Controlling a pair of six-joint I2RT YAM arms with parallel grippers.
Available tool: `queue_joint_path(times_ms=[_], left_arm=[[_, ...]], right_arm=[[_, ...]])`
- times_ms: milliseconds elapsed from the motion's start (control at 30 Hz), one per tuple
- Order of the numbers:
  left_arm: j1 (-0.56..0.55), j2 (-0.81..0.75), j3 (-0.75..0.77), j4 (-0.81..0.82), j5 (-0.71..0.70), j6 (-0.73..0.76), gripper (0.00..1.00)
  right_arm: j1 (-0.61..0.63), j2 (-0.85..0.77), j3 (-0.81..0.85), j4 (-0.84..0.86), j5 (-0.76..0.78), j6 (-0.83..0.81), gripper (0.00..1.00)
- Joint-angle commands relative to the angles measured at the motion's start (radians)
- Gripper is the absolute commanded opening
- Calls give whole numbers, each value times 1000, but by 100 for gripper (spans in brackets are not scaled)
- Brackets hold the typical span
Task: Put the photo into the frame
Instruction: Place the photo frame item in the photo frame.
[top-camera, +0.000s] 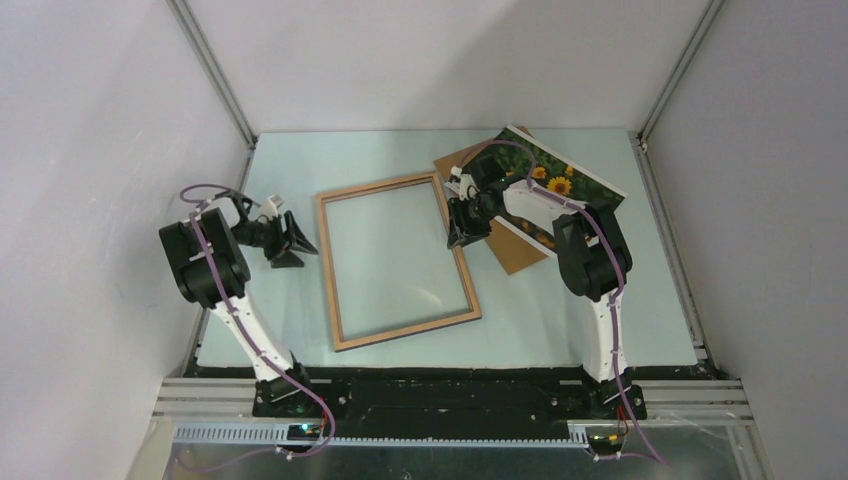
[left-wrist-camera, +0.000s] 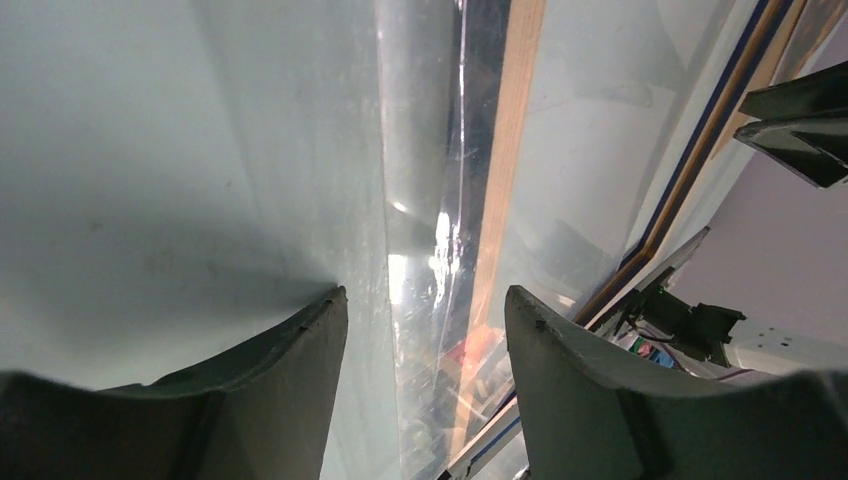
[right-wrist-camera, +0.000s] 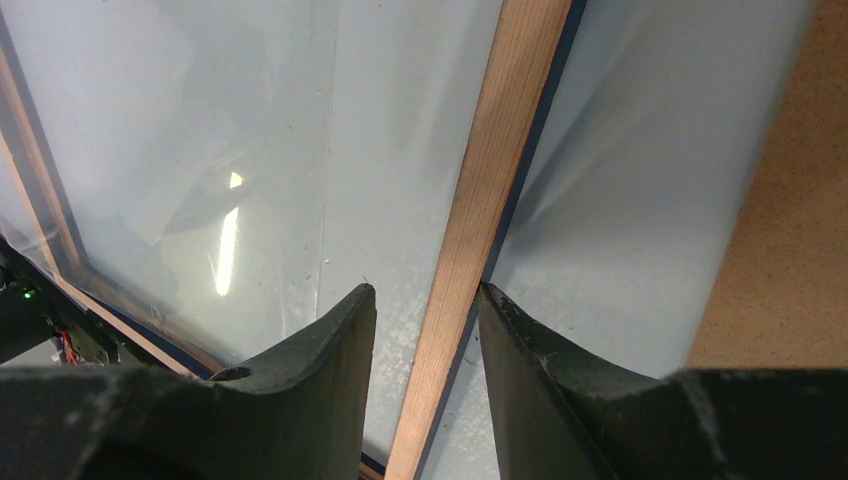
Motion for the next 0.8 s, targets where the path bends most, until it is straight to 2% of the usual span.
queue_joint_path(times_ms=[0,267,400,467,633,767], left_arm=[[6,33,3,8,39,61,66],[3,76,-12,8,151,82,65],[-7,85,-20,8,182,94,62],[-9,90,-23,9,197,96,57],[-10,75,-35,8,201,98,35],[-8,39,-46,8,181,96,25]], right_arm=[[18,-37,-1,4,-6,-10,46],[22,-35,-1,4,-4,-9,46],[24,-34,0,5,-4,-11,46],[24,-33,0,6,-3,-11,46],[23,-34,1,5,-1,-10,46],[23,-34,1,4,-2,-10,46]])
